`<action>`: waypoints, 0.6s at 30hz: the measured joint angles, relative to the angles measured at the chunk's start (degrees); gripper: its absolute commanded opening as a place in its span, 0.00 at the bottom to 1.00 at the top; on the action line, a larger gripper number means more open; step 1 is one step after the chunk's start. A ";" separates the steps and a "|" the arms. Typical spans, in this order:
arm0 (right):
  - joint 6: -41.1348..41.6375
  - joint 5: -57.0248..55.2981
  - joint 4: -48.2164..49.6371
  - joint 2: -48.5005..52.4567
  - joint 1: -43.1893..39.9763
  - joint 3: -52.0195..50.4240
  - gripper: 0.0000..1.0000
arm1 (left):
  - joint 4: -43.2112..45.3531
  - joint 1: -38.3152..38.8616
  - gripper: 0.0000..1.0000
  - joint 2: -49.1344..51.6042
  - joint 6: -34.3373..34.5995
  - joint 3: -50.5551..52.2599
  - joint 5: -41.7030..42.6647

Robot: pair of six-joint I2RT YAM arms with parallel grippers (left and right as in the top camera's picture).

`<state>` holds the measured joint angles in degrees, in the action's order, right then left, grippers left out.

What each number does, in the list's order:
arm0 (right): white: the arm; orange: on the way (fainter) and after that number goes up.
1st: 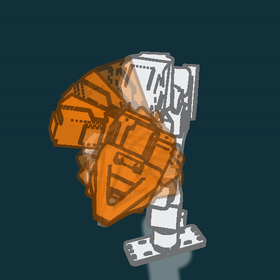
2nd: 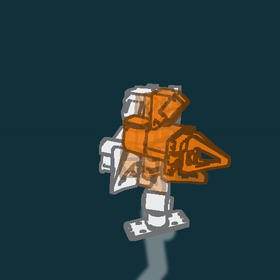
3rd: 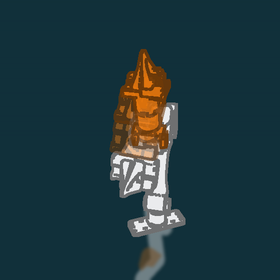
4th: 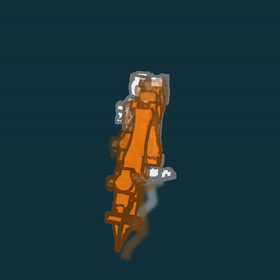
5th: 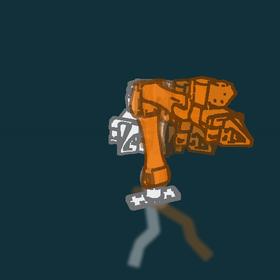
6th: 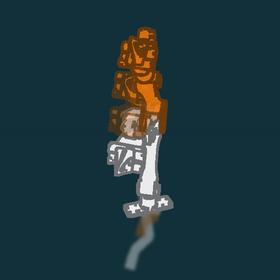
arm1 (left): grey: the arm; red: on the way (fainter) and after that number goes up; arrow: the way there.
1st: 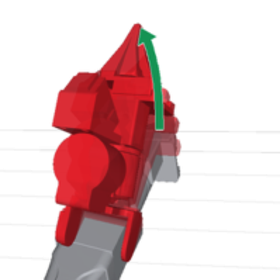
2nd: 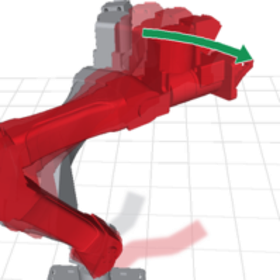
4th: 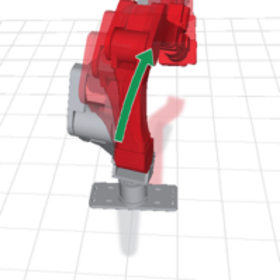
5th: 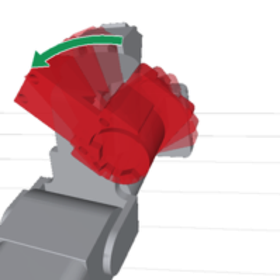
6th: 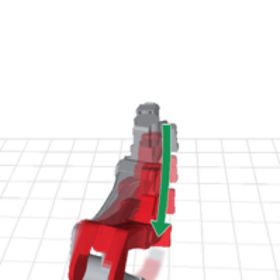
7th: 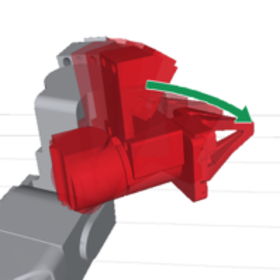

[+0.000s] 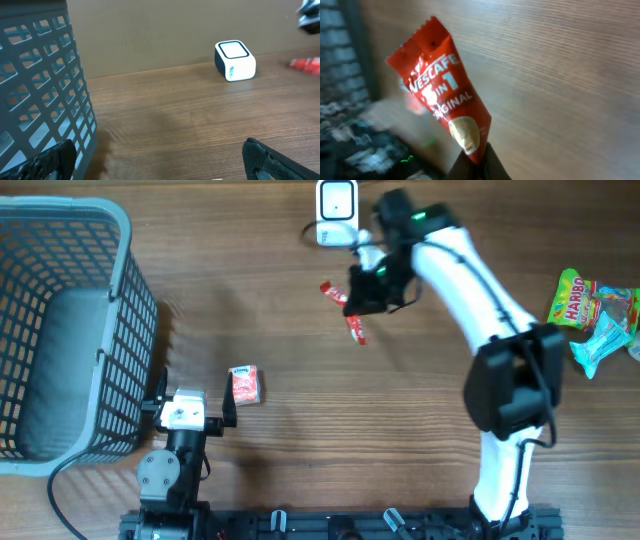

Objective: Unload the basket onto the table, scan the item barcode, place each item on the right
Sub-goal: 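Lift the Nescafe stick and hold it in front of the scanner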

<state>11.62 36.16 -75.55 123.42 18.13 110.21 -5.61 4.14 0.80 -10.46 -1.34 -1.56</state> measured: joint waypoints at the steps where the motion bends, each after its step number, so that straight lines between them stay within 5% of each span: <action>1: 0.13 2.86 -2.54 -0.04 -1.70 0.00 0.04 | 0.00 0.00 1.00 0.00 0.00 0.00 0.00; 6: -4.92 13.94 -8.85 -0.04 -4.44 -0.02 0.05 | 0.02 0.00 1.00 0.00 0.00 0.00 0.00; 10: -25.16 33.64 -16.35 -0.04 -2.19 -0.02 0.05 | 0.00 0.00 1.00 0.00 0.00 0.00 0.00; 12: -37.73 43.04 -14.03 -0.04 -0.85 -0.02 0.05 | 0.00 0.00 1.00 0.00 0.00 0.00 0.00; 18: -54.21 53.16 9.11 -0.02 2.64 -0.28 0.04 | 0.02 0.00 1.00 0.00 0.02 0.00 -0.02</action>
<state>-42.59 89.32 -66.43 123.39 20.78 109.93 -5.58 4.14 0.80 -10.44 -1.34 -1.58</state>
